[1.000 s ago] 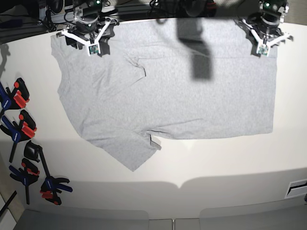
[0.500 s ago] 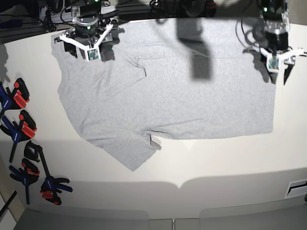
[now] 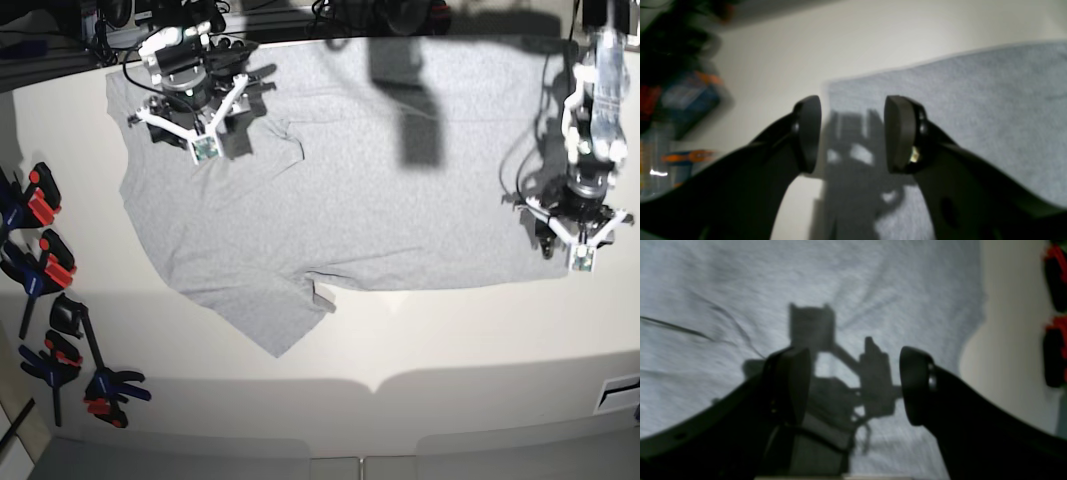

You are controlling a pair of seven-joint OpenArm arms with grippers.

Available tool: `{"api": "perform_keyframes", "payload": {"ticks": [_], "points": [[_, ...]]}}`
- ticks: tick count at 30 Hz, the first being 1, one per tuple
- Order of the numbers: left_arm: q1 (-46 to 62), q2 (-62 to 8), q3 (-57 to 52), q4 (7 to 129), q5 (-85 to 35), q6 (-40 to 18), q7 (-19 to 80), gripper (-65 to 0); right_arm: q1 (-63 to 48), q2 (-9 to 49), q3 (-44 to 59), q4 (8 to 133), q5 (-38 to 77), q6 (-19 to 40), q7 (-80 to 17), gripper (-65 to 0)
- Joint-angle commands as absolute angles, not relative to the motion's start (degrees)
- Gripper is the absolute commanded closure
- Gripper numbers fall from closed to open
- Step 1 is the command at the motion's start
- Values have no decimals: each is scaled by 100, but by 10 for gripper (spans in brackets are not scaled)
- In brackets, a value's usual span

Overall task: Fold the T-shirt properly
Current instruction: 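Reach both grippers to the hem corners of the shirt and grasp them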

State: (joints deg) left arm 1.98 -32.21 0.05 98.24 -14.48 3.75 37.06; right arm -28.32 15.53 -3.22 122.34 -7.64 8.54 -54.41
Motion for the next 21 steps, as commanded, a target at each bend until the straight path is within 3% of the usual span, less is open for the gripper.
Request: {"api": "perform_keyframes", "payload": {"ticks": [1, 5, 10, 13, 16, 21], "points": [[-163, -3321, -38, 9564, -1660, 211, 3555, -282, -2729, 1588, -305, 12348, -639, 963, -5332, -394], [-1168, -3319, -38, 7887, -2270, -375, 3282, -282, -2486, 1588, -305, 12348, -246, 1046, -5321, -394], [-2403, -3306, -38, 5345, -2598, -134, 2991, -282, -2351, 1586, -305, 12348, -235, 1083, -5339, -394], [-2947, -3304, -38, 4047, -3227, -475, 2989, -282, -2355, 1588, -305, 12348, -235, 1085, -5358, -394], [-3242, -3299, -38, 3216, -3625, -1216, 2875, -282, -2353, 1586, -305, 12348, -235, 1087, -5358, -394], [-3269, -3249, -38, 2869, -4007, -1796, 2915, -282, -2351, 1588, -305, 12348, -237, 1085, -5358, -394]]}}
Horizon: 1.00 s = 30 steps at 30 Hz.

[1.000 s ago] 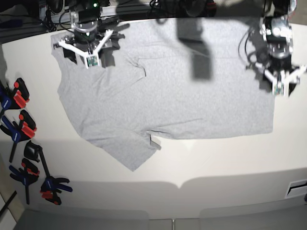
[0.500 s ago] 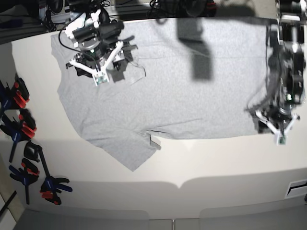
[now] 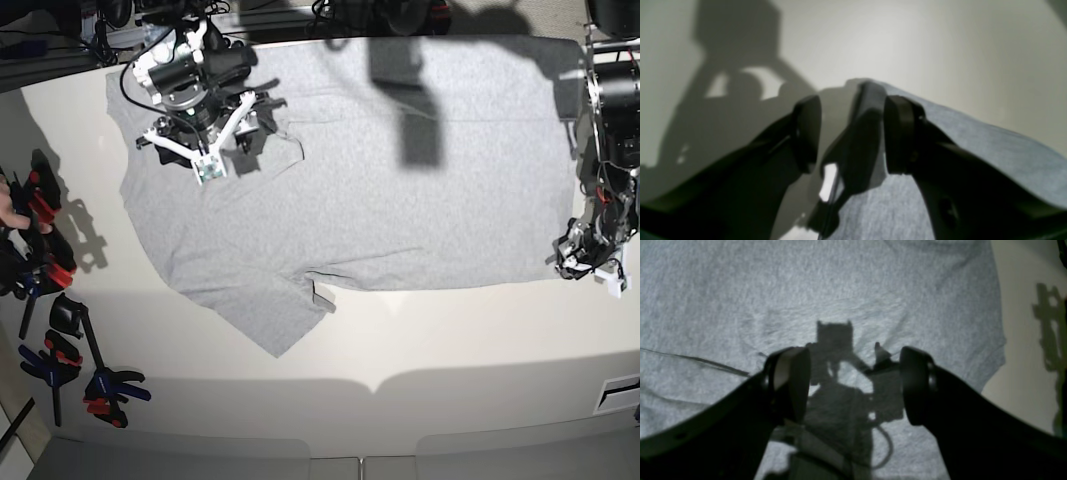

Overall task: Fold the T-shirt properly
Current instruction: 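Reach both grippers to the hem corners of the shirt and grasp them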

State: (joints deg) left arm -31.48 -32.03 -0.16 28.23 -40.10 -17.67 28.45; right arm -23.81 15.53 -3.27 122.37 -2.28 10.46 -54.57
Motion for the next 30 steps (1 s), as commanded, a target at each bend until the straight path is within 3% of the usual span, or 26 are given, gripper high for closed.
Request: {"api": "perform_keyframes", "payload": {"ticks": [1, 8, 10, 12, 13, 22, 30], "points": [[-3267, -3205, -38, 2869, -4021, -1927, 2976, -282, -2353, 1588, -305, 12348, -235, 1085, -5358, -394], [-3273, -2871, -38, 2869, -4005, -2106, 2974, -266, -2351, 1588, -305, 12348, -292, 1083, -5315, -394], [-3273, -2858, -38, 2869, -3988, -2106, 2971, -173, -2353, 1588, -305, 12348, -296, 1076, -5192, -394], [-3273, -2869, -38, 2871, -3896, -2106, 2971, -31, -2353, 1588, -305, 12348, -296, 1068, -4991, -394], [-3273, -2875, -38, 2873, -3793, -2104, 2974, 0, -2353, 1588, -305, 12348, -294, 1063, -4893, -394], [-3273, -2923, -38, 2875, -3618, -2104, 2971, 0, -1282, 1586, -301, 11891, -193, 1048, -4648, -394], [-3273, -2928, -38, 2875, -3647, -2106, 3192, 0, 1031, 1588, -301, 8868, 408, 1105, -4338, -394]]}}
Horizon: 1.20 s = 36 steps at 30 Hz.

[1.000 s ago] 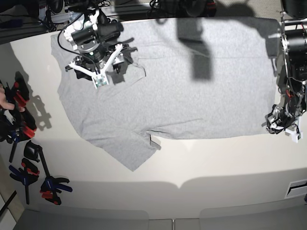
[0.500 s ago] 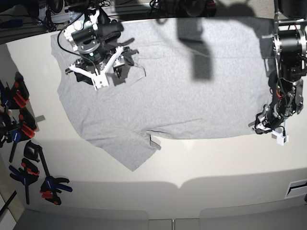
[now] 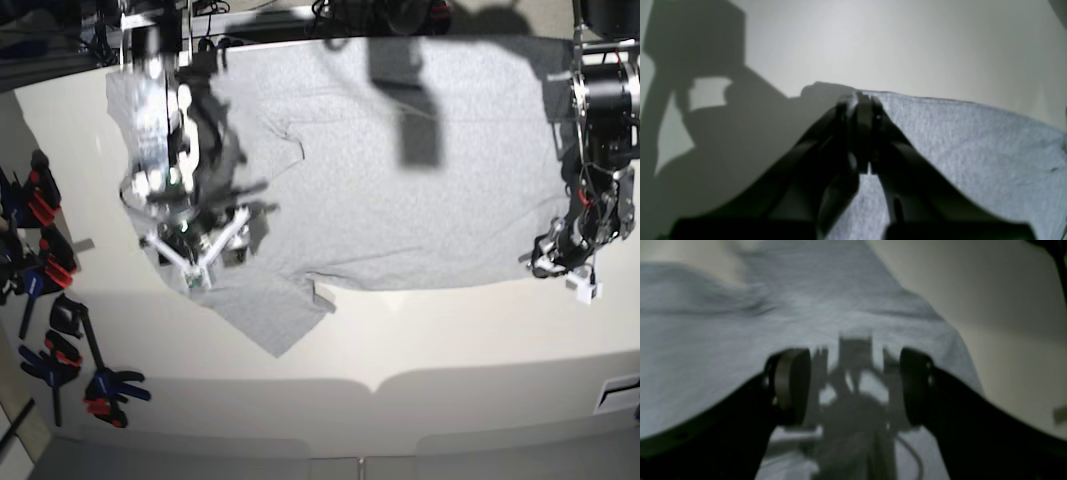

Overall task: Fold the T-shirt properly
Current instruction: 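Reach both grippers to the hem corners of the shirt and grasp them, then lift the hem with both grippers and fold it over toward the collar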

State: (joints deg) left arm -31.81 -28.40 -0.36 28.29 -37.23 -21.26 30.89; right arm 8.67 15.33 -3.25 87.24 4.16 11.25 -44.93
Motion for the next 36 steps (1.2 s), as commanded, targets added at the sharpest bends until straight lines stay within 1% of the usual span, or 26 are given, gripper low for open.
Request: {"api": "perform_keyframes", "payload": {"ticks": [1, 8, 11, 13, 16, 20, 22, 23, 24, 26, 28, 29, 33, 36], "points": [[-3271, -2936, -38, 2875, -3647, -2106, 3192, 0, 1361, 1586, -301, 8396, 340, 1160, -4335, -394], [-3273, -2956, -38, 2875, -3647, -2104, 3430, 0, 3640, 1584, -301, 4834, 364, 1625, -4088, -394], [-3271, -2967, -38, 2875, -3647, -2104, 3474, 0, 4431, 1584, -301, 3260, 316, 1833, -3765, -394], [-3273, -2976, -38, 2875, -3647, -2104, 3474, 0, 4790, 1584, -301, 2458, 301, 1922, -3568, -394], [-3273, -2969, -38, 2875, -3649, -2104, 3472, 0, 5002, 1577, -301, 1841, 301, 2102, -3586, -394], [-3273, -2974, -38, 2875, -3649, -2106, 3586, 0, 4917, 1516, -301, 1778, 298, 2554, -3839, -394], [-3273, -2969, -38, 2875, -3649, -2106, 3647, 0, 4901, 1463, -301, 1778, 311, 2558, -3835, -383], [-3273, -2969, -38, 2875, -3649, -2106, 3642, 0, 4906, 1435, -301, 1778, 325, 2552, -3835, -349], [-3275, -2971, -38, 2875, -3649, -2106, 3640, 0, 4921, 1409, -301, 1778, 320, 2550, -3833, -296], [-3275, -2971, -38, 2875, -3649, -2106, 3577, 0, 4925, 1402, -301, 1778, 320, 2486, -3730, -160], [-3273, -2974, -38, 2875, -3647, -2106, 3315, 0, 4936, 1402, -301, 1787, 318, 2333, -3614, -34], [-3275, -2987, -38, 2875, -3647, -2106, 3221, 0, 4956, 1400, -301, 1800, 320, 2261, -3566, 0], [-3339, -3035, -38, 2875, -3645, -2106, 3011, 0, 5035, 1411, -301, 1907, 257, 2056, -3472, 0], [-3505, -3050, -38, 2875, -3533, -2104, 3009, 0, 5164, 1420, -301, 1911, -75, 1874, -3404, 0]]}}
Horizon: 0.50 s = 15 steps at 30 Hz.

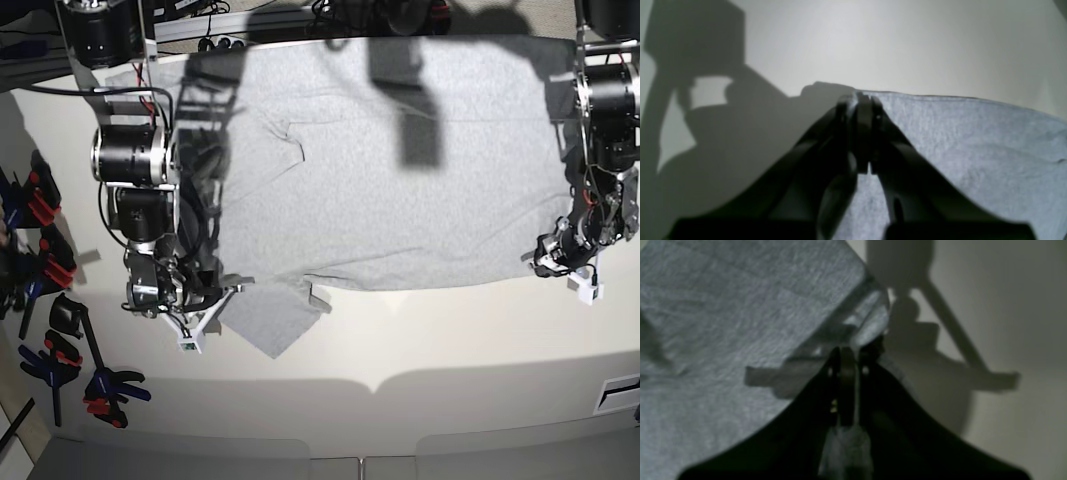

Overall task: Fold the T-shirt properly
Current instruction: 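Lift the hem with both grippers and fold it over toward the collar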

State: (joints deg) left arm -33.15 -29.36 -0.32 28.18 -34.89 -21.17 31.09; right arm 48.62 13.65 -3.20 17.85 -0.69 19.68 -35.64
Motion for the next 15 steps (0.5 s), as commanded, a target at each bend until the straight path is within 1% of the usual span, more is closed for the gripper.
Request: {"api": "perform_keyframes", "payload": {"ticks": [1, 7, 10, 13, 14, 15], "points": [[-3575, -3050, -38, 2875, -3433, -2104, 3006, 0, 5214, 1417, -301, 1911, -176, 1813, -3398, 0], [-4139, -3050, -38, 2875, -3085, -2104, 2939, 0, 5601, 1415, -301, 1911, -303, 1796, -3461, 0], [-4375, -3046, -38, 2875, -3098, -2106, 3142, 0, 5800, 1415, -301, 1918, -298, 1796, -3551, 0], [-4394, -3052, -38, 2895, -3107, -2108, 3395, 0, 5870, 1415, -301, 2008, -303, 1802, -3647, 0], [-4375, -3050, -38, 2897, -3109, -2143, 3441, 0, 5850, 1415, -301, 2097, -305, 1813, -3673, 0], [-4348, -3050, -38, 2897, -3111, -2327, 3454, 0, 5815, 1420, -301, 2211, -305, 1844, -3715, 0]]}}
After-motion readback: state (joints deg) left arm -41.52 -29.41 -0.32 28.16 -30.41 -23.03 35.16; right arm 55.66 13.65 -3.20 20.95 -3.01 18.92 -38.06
